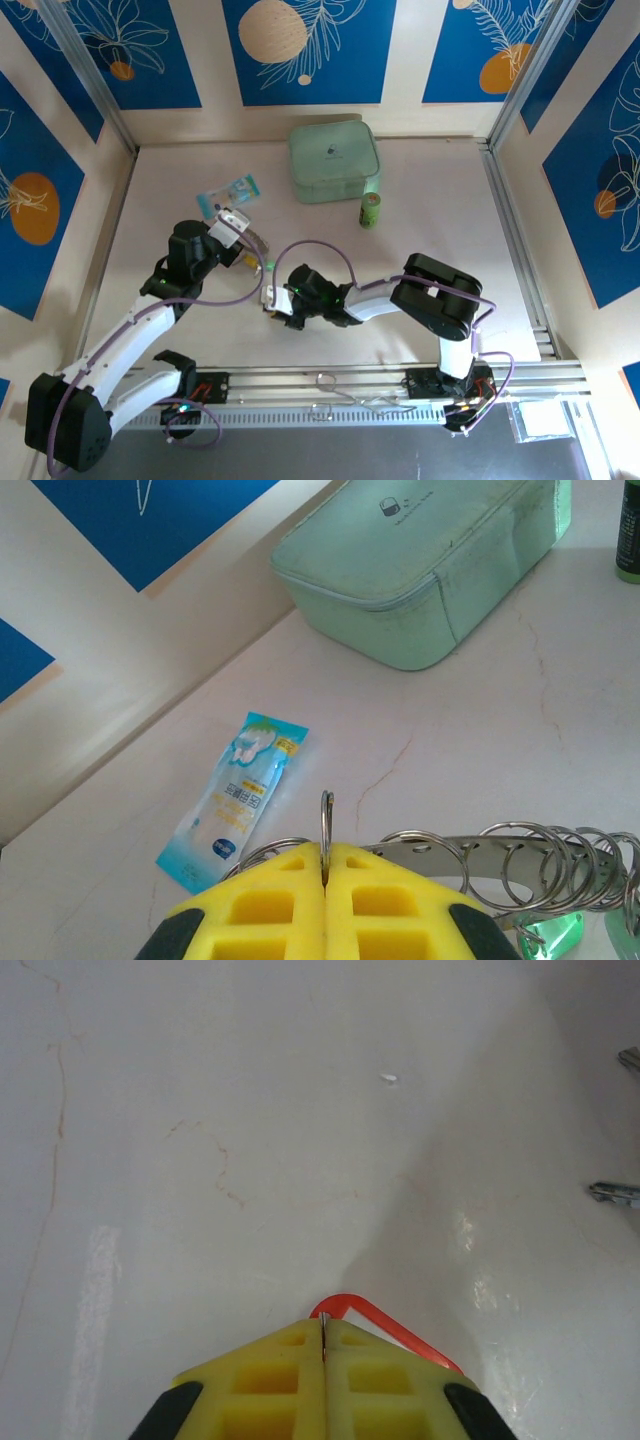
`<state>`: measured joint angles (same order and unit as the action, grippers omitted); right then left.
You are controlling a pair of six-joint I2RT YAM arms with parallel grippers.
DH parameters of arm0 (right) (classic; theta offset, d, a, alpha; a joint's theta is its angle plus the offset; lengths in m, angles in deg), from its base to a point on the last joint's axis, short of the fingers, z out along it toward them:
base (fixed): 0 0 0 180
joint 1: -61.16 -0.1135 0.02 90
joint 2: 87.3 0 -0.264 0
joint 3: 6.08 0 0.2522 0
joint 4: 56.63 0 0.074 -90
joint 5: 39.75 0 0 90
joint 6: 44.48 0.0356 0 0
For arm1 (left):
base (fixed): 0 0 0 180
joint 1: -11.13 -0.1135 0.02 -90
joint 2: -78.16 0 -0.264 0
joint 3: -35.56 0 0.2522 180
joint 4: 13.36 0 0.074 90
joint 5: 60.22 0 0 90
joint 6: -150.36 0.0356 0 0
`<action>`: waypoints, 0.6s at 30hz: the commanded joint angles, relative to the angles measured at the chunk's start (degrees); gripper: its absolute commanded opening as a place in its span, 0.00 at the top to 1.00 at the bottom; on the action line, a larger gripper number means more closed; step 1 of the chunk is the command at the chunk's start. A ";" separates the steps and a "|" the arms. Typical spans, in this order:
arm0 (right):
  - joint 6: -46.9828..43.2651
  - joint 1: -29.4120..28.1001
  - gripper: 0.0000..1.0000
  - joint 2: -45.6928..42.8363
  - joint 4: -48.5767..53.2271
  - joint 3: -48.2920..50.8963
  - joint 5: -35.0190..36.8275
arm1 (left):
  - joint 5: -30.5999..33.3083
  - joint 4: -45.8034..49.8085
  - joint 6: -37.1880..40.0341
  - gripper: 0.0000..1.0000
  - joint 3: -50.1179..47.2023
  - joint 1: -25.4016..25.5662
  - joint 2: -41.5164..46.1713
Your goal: Put the keys on the keyring
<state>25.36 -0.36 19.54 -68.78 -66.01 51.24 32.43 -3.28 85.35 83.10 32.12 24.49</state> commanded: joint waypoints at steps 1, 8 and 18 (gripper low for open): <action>-0.45 0.71 0.99 -0.23 1.78 -0.44 -2.17 | -1.58 -2.22 0.12 1.00 -0.15 -0.84 1.27; 4.17 2.72 1.00 -9.18 5.37 4.69 -3.89 | -7.72 -1.48 0.97 1.00 -0.29 -0.81 1.26; 25.06 4.45 1.00 -27.14 24.21 11.62 1.63 | -31.32 2.02 2.20 1.00 1.42 -0.69 -3.55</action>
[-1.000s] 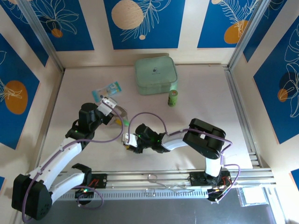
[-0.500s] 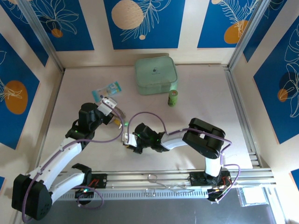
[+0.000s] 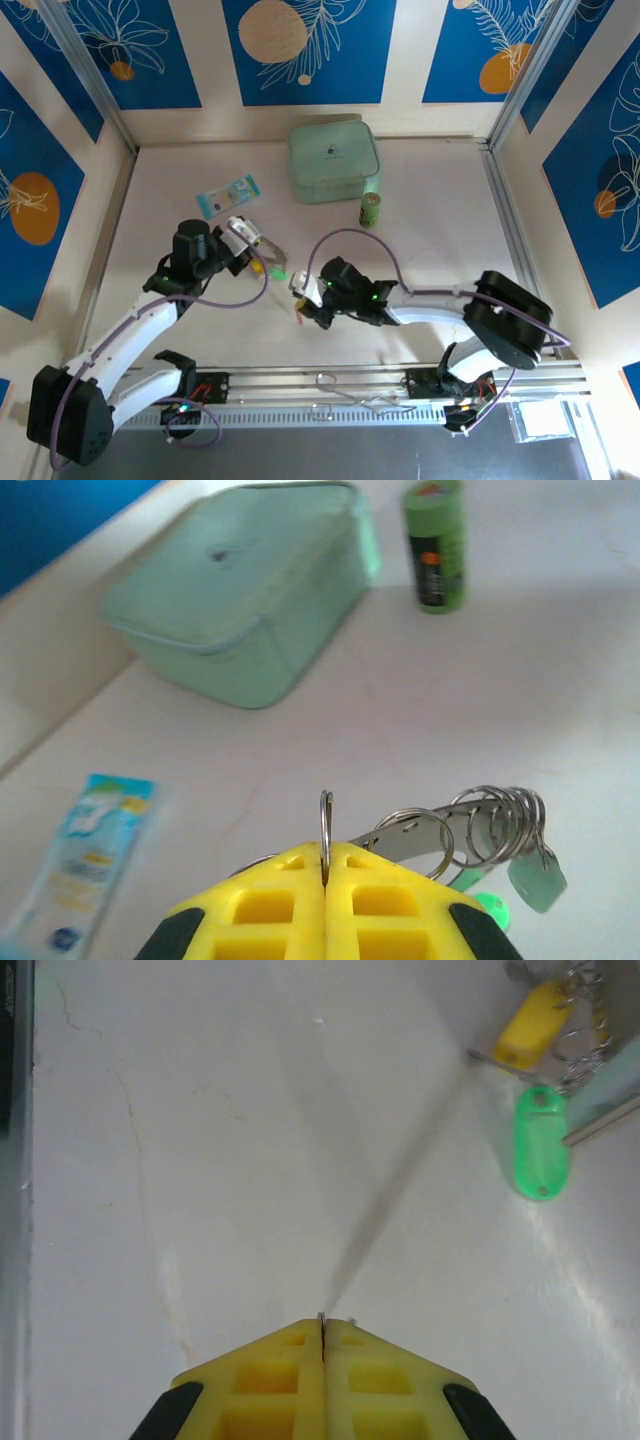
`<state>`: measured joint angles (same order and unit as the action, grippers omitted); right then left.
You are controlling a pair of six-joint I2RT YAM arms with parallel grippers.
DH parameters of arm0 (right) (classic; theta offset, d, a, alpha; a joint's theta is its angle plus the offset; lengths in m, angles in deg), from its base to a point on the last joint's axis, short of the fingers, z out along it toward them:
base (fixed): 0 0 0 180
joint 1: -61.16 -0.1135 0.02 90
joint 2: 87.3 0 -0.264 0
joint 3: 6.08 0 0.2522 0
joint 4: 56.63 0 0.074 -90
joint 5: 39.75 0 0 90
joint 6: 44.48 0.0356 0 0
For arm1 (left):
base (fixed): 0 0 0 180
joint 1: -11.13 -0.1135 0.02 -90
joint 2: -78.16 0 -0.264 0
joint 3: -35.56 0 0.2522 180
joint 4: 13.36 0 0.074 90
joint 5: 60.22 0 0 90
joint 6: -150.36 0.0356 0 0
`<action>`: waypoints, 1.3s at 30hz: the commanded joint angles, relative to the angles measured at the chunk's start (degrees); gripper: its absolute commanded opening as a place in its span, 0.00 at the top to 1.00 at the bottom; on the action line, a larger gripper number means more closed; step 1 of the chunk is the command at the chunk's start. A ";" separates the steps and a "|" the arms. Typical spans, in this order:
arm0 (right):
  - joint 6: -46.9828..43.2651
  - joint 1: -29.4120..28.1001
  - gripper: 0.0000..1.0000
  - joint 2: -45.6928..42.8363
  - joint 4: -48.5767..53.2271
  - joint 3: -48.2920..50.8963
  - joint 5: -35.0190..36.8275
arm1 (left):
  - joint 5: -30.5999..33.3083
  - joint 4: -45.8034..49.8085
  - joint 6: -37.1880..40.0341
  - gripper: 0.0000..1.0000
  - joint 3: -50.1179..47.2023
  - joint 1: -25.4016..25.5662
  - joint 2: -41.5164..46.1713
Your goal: Put the keys on the keyring
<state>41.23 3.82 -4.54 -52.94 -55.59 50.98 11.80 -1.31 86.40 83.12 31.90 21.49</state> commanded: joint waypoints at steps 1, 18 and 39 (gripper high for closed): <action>11.84 0.46 1.00 -4.36 10.21 1.26 2.48 | -13.06 -0.12 1.28 1.00 1.31 -0.43 -0.83; 30.44 10.99 1.00 -1.02 27.99 -5.65 -5.43 | -37.16 26.70 18.86 1.00 13.42 4.38 -7.63; 30.67 13.22 0.91 4.26 27.00 -5.23 -7.87 | -26.33 17.57 16.89 1.00 8.48 8.40 -9.26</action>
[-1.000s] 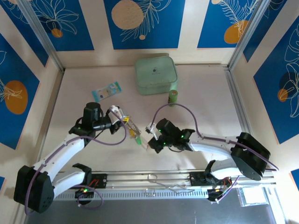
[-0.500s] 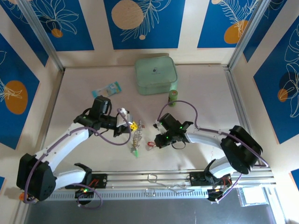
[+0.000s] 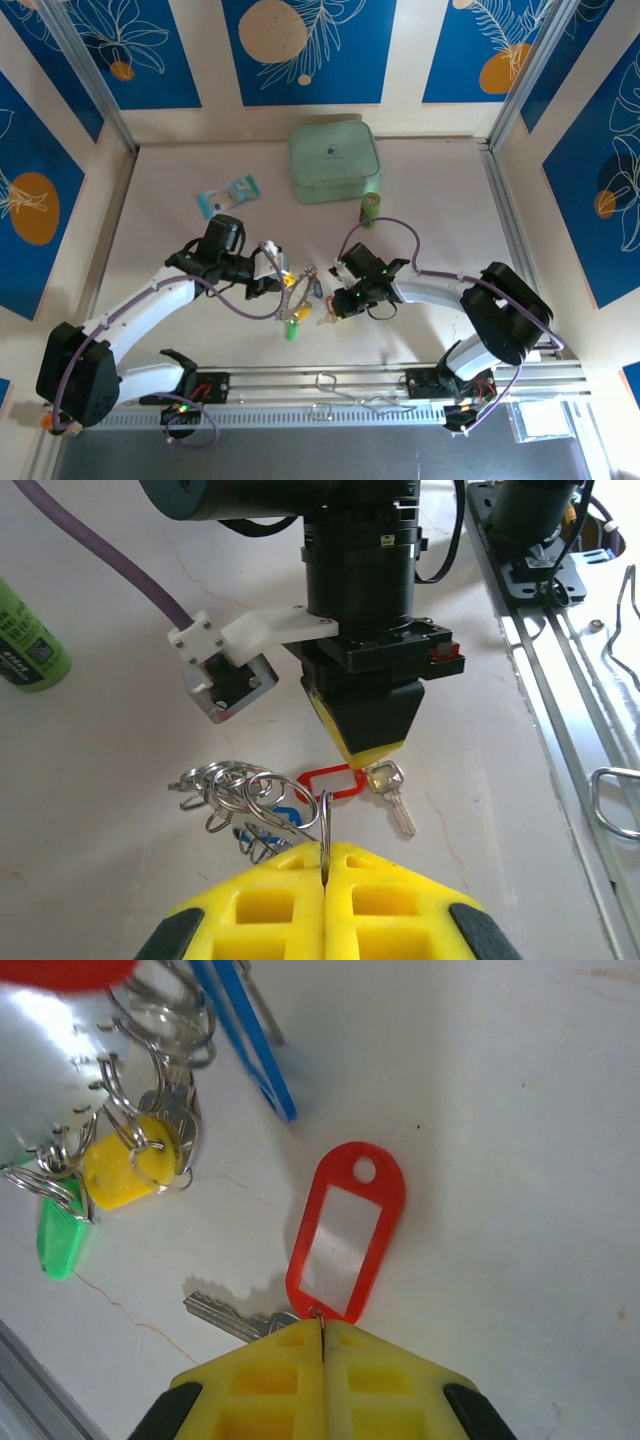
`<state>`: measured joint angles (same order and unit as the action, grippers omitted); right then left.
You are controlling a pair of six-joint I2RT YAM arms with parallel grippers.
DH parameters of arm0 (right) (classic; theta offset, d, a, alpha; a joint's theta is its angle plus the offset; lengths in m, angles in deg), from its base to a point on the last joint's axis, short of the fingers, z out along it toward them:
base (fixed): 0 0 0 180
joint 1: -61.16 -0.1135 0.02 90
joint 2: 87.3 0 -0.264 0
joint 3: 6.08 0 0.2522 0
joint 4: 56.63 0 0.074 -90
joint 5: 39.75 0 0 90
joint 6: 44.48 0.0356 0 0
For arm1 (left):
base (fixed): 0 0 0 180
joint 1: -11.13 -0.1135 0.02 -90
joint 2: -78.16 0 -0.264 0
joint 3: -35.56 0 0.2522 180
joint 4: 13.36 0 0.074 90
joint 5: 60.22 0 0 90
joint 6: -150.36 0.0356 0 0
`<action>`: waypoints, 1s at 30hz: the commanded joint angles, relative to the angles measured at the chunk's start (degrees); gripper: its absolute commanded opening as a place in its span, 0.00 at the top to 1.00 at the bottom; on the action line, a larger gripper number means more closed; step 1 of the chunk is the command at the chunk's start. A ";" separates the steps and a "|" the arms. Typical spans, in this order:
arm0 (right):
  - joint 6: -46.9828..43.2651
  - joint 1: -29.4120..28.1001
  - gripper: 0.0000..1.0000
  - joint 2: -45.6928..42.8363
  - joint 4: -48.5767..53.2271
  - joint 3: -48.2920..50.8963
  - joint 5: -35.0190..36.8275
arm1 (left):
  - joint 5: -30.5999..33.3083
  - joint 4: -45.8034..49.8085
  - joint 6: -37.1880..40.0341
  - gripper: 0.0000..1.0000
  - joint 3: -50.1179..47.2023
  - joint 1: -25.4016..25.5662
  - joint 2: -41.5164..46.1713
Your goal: Put the keys on the keyring
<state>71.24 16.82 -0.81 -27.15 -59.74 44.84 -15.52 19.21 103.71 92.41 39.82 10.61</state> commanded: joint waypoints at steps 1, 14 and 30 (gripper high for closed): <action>0.59 0.22 0.89 0.49 1.36 -1.16 -1.79 | 1.37 -3.15 -0.54 1.00 -0.95 0.49 1.77; -0.40 0.22 0.83 0.69 2.55 -1.78 -1.76 | 3.02 -3.55 -1.52 1.00 -0.82 0.49 1.82; -1.64 -0.04 0.94 1.79 3.69 -3.04 -1.50 | 3.59 -3.44 -1.78 1.00 -0.64 0.49 1.54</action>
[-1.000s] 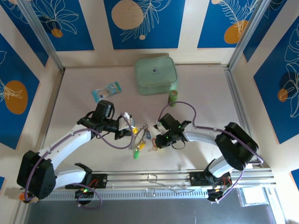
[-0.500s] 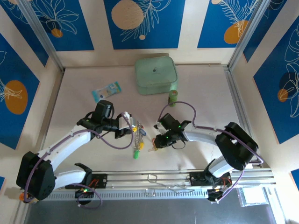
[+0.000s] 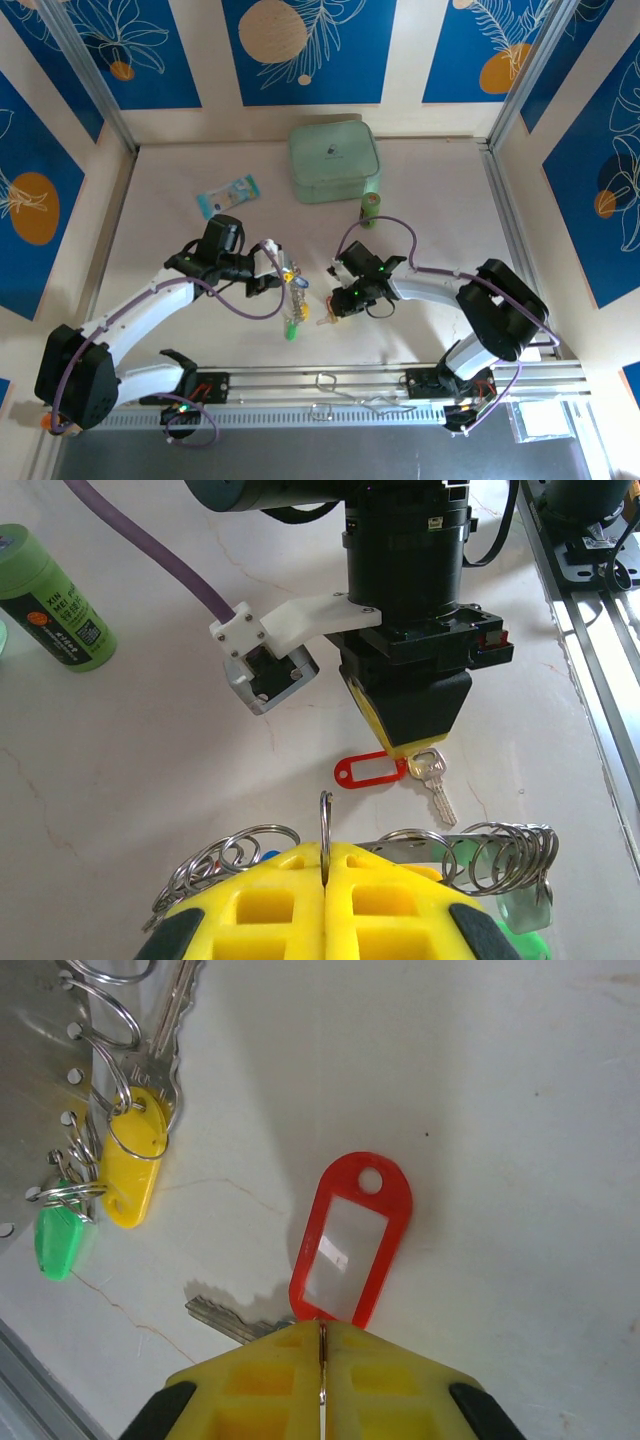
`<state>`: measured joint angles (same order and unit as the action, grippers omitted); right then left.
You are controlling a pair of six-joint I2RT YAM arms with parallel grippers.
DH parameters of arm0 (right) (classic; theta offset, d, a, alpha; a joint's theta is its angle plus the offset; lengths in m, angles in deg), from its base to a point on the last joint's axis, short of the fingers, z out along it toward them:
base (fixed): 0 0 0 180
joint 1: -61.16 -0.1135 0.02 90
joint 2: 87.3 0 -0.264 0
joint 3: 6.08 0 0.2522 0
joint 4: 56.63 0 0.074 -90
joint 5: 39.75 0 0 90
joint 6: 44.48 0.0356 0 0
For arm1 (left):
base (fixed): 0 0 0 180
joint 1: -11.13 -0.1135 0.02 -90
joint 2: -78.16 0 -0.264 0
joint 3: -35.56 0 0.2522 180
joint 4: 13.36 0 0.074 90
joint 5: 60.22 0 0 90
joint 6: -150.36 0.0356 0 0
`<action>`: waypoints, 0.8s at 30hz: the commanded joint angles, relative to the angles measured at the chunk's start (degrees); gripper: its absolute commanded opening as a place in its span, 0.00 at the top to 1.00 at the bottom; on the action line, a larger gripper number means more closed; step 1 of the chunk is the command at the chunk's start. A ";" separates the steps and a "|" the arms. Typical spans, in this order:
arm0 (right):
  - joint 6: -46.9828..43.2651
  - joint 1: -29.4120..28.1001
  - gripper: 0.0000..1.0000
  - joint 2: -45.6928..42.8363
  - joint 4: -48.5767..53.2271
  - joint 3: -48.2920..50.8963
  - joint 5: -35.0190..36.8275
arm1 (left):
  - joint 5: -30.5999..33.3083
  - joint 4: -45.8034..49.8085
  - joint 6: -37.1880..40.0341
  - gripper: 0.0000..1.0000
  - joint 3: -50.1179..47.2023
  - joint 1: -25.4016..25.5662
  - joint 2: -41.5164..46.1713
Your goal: Put the keys on the keyring
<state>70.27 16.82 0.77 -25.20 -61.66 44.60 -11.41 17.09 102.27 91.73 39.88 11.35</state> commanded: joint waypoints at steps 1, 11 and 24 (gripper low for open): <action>-0.74 -0.05 0.94 0.10 1.82 -1.07 -1.30 | -0.47 -1.37 -0.35 1.00 0.04 0.43 0.82; -1.38 -0.12 0.87 0.34 2.89 -1.03 -1.40 | -0.40 -1.49 -0.51 1.00 0.04 0.42 0.87; -2.62 -0.31 1.00 -1.50 3.07 -1.01 -2.27 | -0.21 -2.62 -2.38 1.00 -0.14 0.43 1.26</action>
<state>68.87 16.76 0.72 -23.69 -61.84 44.16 -10.58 16.83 101.68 91.73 39.88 11.35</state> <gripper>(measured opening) 0.057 0.043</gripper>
